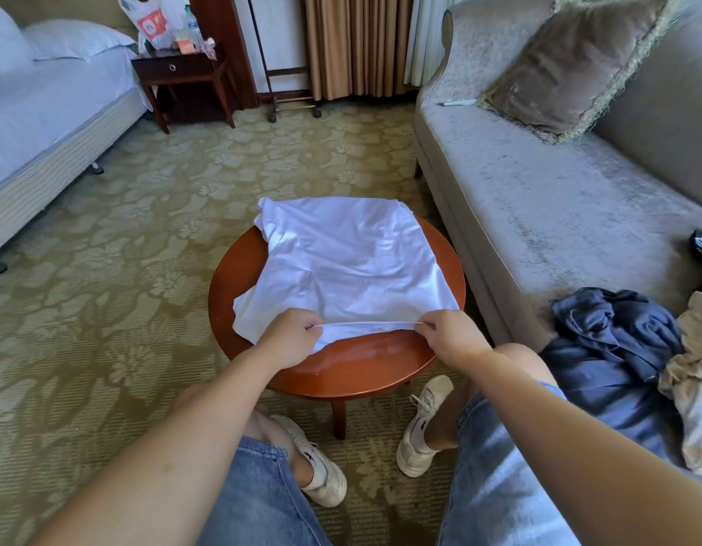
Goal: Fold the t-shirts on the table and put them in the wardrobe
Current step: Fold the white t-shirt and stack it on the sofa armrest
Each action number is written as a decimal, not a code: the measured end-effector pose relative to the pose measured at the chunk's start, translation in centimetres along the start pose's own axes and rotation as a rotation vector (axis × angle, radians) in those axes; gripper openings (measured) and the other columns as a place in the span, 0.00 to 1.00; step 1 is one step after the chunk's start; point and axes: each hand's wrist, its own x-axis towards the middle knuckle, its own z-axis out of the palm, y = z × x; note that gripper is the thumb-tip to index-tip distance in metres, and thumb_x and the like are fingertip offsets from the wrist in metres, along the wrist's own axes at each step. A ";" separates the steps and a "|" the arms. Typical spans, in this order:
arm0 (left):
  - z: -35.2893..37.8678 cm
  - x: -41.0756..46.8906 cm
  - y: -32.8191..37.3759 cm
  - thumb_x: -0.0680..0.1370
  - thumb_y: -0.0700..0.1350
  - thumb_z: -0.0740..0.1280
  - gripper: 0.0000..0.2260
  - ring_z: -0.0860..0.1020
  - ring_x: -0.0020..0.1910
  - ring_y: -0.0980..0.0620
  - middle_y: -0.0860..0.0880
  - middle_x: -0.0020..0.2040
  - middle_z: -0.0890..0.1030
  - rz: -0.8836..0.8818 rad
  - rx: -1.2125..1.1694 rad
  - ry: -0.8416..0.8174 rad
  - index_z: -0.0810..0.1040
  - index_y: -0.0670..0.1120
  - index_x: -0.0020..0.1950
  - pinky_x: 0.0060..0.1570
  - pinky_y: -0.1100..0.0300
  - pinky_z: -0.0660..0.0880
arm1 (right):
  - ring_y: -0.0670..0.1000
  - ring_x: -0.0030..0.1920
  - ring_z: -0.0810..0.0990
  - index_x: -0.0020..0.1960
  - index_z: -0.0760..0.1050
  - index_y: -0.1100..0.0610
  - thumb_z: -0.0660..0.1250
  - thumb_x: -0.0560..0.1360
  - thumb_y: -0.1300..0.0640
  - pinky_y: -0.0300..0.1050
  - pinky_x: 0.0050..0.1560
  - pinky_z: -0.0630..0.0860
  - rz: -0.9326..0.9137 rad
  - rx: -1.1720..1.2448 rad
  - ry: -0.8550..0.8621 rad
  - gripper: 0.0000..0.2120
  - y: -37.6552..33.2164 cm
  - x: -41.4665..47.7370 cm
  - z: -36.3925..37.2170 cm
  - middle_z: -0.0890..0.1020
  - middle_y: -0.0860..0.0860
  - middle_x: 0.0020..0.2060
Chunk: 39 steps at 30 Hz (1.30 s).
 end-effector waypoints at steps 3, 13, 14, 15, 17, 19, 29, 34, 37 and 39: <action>-2.4 0.0 1.2 0.81 0.38 0.62 0.08 0.71 0.35 0.52 0.46 0.36 0.74 -0.027 -0.142 0.009 0.77 0.42 0.43 0.35 0.63 0.67 | 0.55 0.41 0.77 0.42 0.80 0.59 0.62 0.80 0.54 0.49 0.42 0.73 0.008 -0.005 0.006 0.12 0.2 0.1 -0.9 0.80 0.53 0.38; -6.1 0.5 2.5 0.79 0.35 0.59 0.13 0.72 0.38 0.54 0.51 0.46 0.76 -0.071 -0.436 0.233 0.78 0.52 0.49 0.37 0.62 0.67 | 0.59 0.39 0.79 0.46 0.77 0.60 0.60 0.77 0.60 0.48 0.38 0.74 0.134 0.199 0.208 0.08 -0.8 0.1 -3.5 0.81 0.56 0.38; -6.0 0.6 2.5 0.80 0.36 0.59 0.12 0.73 0.38 0.54 0.50 0.47 0.77 -0.067 -0.412 0.260 0.78 0.51 0.51 0.37 0.62 0.68 | 0.59 0.37 0.81 0.48 0.75 0.59 0.58 0.78 0.60 0.49 0.38 0.76 0.142 0.275 0.223 0.07 -1.3 0.2 -3.8 0.80 0.56 0.39; -5.9 0.6 2.5 0.80 0.37 0.59 0.11 0.73 0.37 0.54 0.50 0.49 0.77 -0.067 -0.381 0.300 0.78 0.49 0.54 0.36 0.63 0.68 | 0.60 0.34 0.82 0.50 0.73 0.59 0.57 0.79 0.59 0.50 0.36 0.78 0.155 0.358 0.226 0.07 -1.8 0.3 -4.1 0.79 0.57 0.40; -5.9 0.5 2.5 0.80 0.37 0.59 0.12 0.73 0.36 0.55 0.47 0.52 0.78 -0.064 -0.340 0.394 0.79 0.47 0.57 0.34 0.65 0.68 | 0.62 0.32 0.83 0.53 0.69 0.59 0.54 0.81 0.59 0.52 0.35 0.79 0.189 0.536 0.226 0.06 -2.9 0.4 -4.7 0.77 0.57 0.43; -6.1 0.5 2.6 0.80 0.37 0.58 0.12 0.75 0.34 0.54 0.45 0.53 0.78 -0.053 -0.362 0.442 0.79 0.47 0.56 0.31 0.65 0.69 | 0.62 0.36 0.84 0.53 0.69 0.60 0.54 0.81 0.59 0.55 0.41 0.80 0.195 0.660 0.260 0.06 -3.9 0.4 -5.2 0.76 0.56 0.43; -7.4 -0.4 1.7 0.74 0.41 0.72 0.16 0.77 0.52 0.47 0.46 0.54 0.78 0.114 0.135 0.417 0.80 0.41 0.61 0.49 0.62 0.68 | 0.51 0.48 0.74 0.56 0.78 0.57 0.61 0.74 0.66 0.40 0.45 0.68 0.039 0.247 0.295 0.13 -4.4 0.7 -7.2 0.77 0.47 0.46; -7.5 -0.2 1.0 0.79 0.39 0.64 0.08 0.75 0.49 0.45 0.48 0.51 0.74 0.084 0.232 0.473 0.82 0.42 0.53 0.46 0.57 0.69 | 0.61 0.41 0.75 0.43 0.77 0.66 0.60 0.75 0.66 0.51 0.39 0.73 -0.017 0.101 0.381 0.08 -4.1 1.2 -6.4 0.78 0.58 0.38; -7.8 0.1 1.2 0.79 0.38 0.59 0.08 0.75 0.48 0.43 0.49 0.49 0.72 0.020 0.274 0.480 0.78 0.45 0.51 0.42 0.56 0.67 | 0.59 0.44 0.75 0.53 0.72 0.62 0.55 0.79 0.61 0.51 0.42 0.73 0.070 0.168 0.392 0.08 -4.6 1.1 -7.1 0.76 0.55 0.43; -8.1 0.3 1.7 0.79 0.36 0.57 0.09 0.74 0.46 0.42 0.45 0.49 0.76 -0.024 0.209 0.536 0.76 0.43 0.51 0.40 0.56 0.66 | 0.59 0.43 0.74 0.56 0.69 0.59 0.54 0.81 0.58 0.48 0.40 0.69 0.086 0.198 0.375 0.08 -5.0 1.3 -7.4 0.74 0.54 0.43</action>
